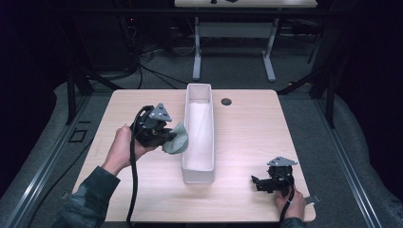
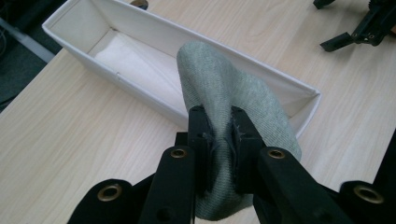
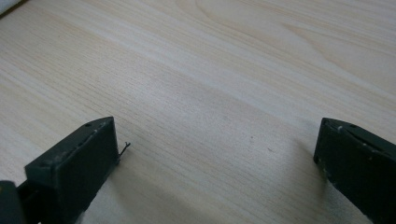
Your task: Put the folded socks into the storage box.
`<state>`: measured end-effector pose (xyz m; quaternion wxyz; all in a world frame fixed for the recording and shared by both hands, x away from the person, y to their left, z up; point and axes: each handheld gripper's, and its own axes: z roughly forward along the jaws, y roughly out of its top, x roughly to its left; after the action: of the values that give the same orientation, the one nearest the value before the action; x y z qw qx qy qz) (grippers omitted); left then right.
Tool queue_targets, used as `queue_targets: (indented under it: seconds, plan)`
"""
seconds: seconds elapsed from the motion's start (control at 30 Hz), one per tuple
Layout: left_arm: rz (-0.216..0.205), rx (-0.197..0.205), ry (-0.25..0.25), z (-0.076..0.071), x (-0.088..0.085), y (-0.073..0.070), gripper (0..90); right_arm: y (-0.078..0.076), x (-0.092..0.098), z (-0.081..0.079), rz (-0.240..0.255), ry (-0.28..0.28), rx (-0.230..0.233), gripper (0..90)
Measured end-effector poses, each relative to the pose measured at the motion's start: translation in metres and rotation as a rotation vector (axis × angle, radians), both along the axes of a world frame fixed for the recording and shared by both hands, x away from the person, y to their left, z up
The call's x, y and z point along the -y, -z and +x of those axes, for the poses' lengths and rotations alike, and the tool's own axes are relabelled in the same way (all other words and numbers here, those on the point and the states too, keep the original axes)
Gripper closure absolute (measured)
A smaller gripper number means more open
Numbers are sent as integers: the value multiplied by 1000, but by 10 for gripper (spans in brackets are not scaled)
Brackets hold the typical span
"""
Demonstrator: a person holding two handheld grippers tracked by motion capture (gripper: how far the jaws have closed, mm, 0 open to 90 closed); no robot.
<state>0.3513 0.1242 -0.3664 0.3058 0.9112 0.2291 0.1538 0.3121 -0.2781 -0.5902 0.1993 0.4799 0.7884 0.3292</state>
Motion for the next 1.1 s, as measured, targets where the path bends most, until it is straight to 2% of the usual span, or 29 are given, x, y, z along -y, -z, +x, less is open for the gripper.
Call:
queue_targets:
  seconds: [0.57, 0.8, 0.87, 1.1]
  plan:
    - [48, -41, 75, 4, 33, 4, 816, 0, 0, 0, 0, 0, 0, 0]
    - [59, -61, 101, 4, 47, 11, 816, 0, 0, 0, -1, 0, 0, 0]
    - [74, -64, 111, 5, 51, 14, 816, 0, 0, 0, -1, 0, 0, 0]
    - [84, -88, 118, 7, 60, 26, 815, 0, 0, 0, -1, 0, 1, 0]
